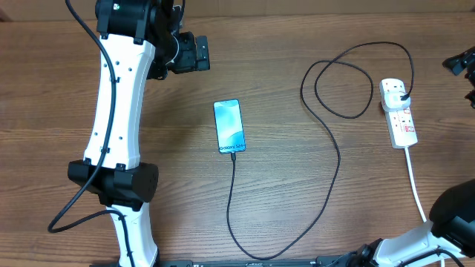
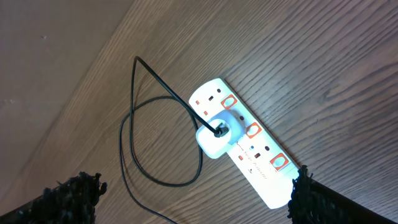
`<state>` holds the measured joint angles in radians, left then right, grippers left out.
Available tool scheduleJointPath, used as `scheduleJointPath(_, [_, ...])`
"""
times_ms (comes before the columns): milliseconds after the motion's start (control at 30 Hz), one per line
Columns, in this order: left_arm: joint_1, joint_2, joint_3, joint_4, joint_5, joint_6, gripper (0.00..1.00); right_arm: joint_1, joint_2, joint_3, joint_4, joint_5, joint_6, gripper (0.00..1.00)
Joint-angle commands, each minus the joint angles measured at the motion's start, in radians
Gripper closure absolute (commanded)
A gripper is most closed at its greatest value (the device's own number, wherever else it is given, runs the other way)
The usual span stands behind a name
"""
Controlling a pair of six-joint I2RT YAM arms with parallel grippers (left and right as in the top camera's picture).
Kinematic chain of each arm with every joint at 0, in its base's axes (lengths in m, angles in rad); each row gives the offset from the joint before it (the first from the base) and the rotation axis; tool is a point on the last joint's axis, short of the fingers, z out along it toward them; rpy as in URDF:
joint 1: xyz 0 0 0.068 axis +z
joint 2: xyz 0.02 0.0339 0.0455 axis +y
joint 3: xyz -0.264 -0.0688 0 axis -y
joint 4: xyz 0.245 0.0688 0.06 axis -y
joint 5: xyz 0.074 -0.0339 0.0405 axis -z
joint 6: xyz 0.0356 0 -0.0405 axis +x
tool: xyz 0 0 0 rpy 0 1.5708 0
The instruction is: Plug charger to phone and switch on socket
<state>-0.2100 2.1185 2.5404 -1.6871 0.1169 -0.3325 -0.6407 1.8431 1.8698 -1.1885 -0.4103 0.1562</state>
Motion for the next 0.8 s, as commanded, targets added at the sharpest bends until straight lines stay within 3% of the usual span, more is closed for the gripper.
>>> scheduleJointPath(0, [-0.007, -0.026, 0.02, -0.002, 0.007, 0.022, 0.0, 0.0, 0.005, -0.005, 0.006, 0.01, -0.009, 0.0])
scheduleJointPath(767, [-0.007, -0.026, 0.02, -0.003, 0.007, 0.023, 0.0, 0.0, 0.011, -0.005, 0.001, 0.029, -0.009, 0.0])
